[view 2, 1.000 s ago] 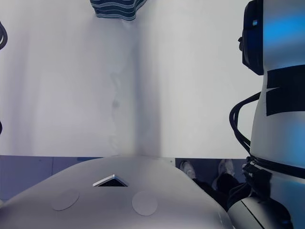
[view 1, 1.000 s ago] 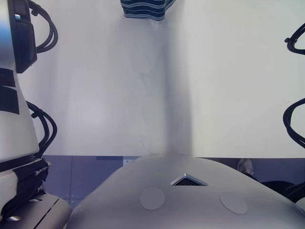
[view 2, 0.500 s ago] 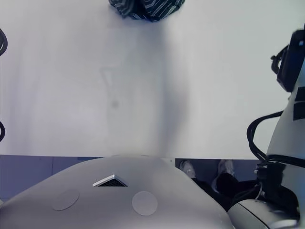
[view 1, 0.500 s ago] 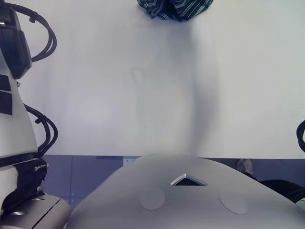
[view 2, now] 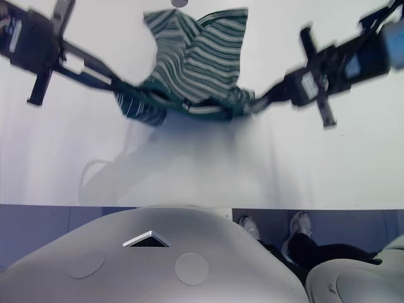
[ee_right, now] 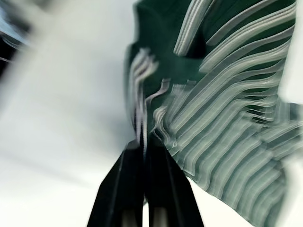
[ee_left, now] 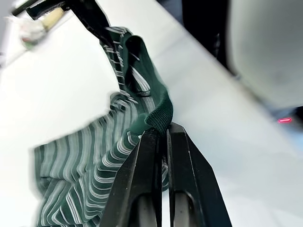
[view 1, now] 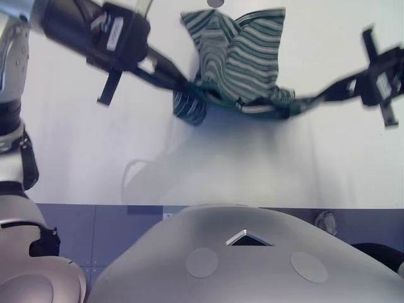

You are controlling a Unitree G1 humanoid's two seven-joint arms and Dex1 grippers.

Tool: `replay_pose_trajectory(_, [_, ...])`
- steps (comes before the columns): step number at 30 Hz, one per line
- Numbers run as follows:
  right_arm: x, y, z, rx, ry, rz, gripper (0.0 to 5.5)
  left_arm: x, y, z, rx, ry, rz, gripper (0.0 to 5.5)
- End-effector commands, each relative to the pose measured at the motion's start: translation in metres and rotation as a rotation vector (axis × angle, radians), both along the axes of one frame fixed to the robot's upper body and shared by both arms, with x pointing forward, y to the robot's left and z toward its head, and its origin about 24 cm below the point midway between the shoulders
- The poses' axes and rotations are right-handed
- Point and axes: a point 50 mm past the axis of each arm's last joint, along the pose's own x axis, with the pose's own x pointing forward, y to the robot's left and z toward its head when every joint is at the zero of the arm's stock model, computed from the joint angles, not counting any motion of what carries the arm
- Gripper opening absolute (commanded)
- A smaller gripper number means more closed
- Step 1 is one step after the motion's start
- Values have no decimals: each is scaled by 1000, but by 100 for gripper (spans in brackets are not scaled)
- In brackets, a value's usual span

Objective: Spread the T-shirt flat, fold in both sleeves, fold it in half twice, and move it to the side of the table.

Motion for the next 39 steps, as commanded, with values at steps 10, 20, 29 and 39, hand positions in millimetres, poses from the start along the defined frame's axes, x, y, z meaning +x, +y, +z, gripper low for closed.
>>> replay_pose_trajectory(10, [-29,-2,-23,-109,180,3,42,-51,2,-53,128,305,-34,45])
replay_pose_trajectory(20, [12,13,-42,-21,-63,-94,209,-41,-18,-67,-95,278,109,217])
replay_pose_trajectory(29, [39,-24,-140,-259,-233,-244,209,-10,-34,-41,-268,71,224,358])
replay_pose_trajectory(39, [119,-80,-63,-361,-714,-365,209,19,-40,-62,-202,-186,456,363])
